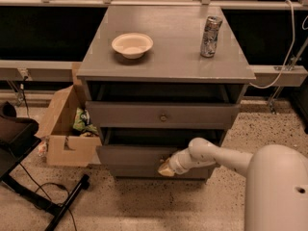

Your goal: Close middle drawer

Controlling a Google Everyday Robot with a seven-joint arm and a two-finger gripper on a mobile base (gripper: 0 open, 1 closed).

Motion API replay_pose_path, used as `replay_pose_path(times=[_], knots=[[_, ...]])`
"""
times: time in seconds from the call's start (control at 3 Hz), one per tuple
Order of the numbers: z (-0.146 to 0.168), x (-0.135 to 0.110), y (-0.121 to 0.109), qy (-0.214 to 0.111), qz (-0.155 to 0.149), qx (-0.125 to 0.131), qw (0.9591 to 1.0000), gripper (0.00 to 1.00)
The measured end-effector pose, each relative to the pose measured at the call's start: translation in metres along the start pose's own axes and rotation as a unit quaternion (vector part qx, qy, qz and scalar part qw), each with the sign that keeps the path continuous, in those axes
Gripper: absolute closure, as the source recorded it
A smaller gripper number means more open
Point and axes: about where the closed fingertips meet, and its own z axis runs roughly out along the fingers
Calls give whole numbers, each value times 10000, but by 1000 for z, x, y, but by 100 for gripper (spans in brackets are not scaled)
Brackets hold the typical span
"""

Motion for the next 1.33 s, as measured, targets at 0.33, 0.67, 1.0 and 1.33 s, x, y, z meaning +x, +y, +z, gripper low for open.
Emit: replay_pose_path(times=[0.33, 0.67, 1.0, 1.33], knots=[[-8, -9, -17, 35, -64, 103, 9999, 100], [-22, -21, -46, 70, -131, 290, 9995, 100], [-35, -26, -67, 14, -119, 540, 9985, 100], [-35, -26, -67, 14, -119, 540, 9985, 100]])
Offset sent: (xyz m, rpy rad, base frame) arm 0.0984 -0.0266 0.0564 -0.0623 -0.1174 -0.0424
